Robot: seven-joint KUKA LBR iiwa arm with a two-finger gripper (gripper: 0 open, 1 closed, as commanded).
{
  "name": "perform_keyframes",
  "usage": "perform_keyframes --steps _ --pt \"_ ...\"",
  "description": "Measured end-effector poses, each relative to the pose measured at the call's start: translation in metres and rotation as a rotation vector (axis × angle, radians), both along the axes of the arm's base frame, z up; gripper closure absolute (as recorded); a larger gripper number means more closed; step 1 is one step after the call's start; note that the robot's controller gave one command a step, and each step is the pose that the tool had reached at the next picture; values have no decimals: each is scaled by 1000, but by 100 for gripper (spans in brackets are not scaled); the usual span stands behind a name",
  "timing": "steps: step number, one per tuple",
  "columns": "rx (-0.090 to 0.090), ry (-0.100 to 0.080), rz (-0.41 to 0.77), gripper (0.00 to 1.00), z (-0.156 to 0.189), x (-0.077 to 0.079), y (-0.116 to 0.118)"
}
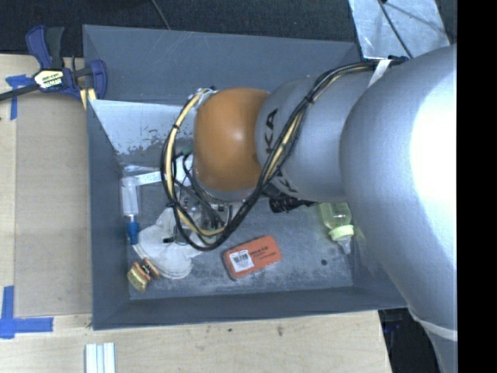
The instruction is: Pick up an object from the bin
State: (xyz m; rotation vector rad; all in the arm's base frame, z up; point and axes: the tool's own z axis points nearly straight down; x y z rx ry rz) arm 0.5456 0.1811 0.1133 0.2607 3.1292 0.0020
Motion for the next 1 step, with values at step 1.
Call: perform_keyframes --steps 1 --pt "-2 -4 13 100 13 -3 -6"
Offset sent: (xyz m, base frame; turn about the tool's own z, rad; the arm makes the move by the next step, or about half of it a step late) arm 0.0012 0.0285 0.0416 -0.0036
